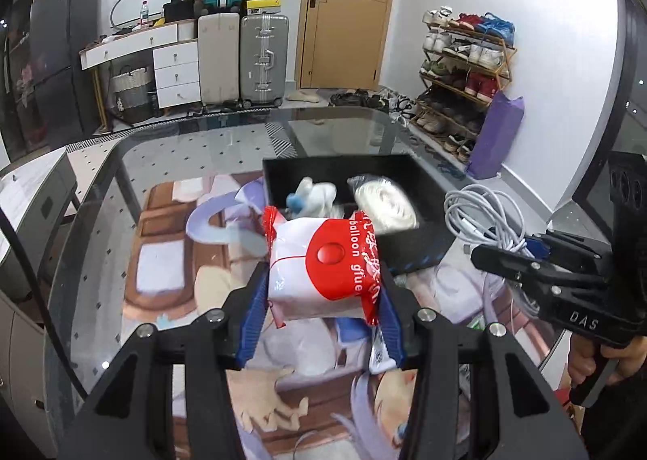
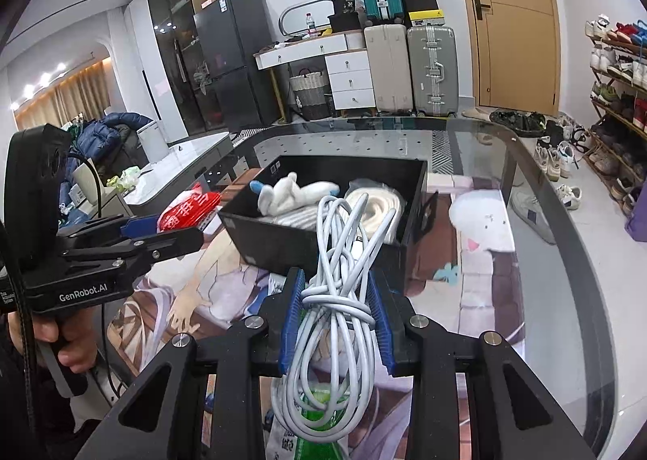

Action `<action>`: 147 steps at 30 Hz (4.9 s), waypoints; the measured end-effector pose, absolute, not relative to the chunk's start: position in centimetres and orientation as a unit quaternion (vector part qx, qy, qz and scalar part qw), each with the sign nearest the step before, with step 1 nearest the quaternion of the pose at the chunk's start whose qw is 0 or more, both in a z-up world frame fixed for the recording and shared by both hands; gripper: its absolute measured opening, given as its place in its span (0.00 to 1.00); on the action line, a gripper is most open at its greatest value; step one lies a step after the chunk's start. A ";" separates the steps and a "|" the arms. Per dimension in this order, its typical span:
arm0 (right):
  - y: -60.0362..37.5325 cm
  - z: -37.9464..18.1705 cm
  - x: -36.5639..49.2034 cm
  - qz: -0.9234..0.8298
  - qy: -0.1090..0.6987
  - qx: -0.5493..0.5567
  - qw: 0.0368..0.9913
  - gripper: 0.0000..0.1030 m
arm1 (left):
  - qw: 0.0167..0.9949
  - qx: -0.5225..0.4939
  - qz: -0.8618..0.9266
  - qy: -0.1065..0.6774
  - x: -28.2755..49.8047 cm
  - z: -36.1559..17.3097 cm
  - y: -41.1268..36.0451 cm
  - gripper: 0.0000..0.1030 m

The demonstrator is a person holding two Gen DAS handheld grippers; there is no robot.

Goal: Organize soft objects
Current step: 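Carry the cable and glue packet over the black box with both tools, then lower the cable and glue packet into the box and open both tools, then grasp a green medicine packet with the right tool from the mat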

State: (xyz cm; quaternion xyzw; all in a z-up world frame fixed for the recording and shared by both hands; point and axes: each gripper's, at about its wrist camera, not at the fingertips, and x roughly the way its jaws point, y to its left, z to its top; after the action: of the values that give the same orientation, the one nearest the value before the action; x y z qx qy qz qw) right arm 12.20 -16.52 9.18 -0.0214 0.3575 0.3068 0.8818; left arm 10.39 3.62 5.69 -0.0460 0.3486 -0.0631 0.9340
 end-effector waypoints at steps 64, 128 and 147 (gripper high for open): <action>-10.0 7.8 24.5 0.301 0.439 -0.098 0.841 0.31 | 0.908 0.017 -0.112 0.404 20.2 3.1 0.2 0.49; -16.4 2.2 8.9 0.333 0.461 -0.133 0.812 0.99 | 0.930 -0.039 -0.051 0.362 9.7 -0.4 1.1 1.00; -17.5 1.9 9.7 0.296 0.461 -0.152 0.823 0.99 | 0.927 -0.033 -0.058 0.368 9.5 -0.7 0.6 1.00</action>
State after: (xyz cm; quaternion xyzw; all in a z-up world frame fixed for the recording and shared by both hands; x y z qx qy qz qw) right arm 9.70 -17.49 1.93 -0.1523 0.4606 0.2959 0.8229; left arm 9.45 0.63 -0.74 -0.0329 0.3681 -0.0581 0.9274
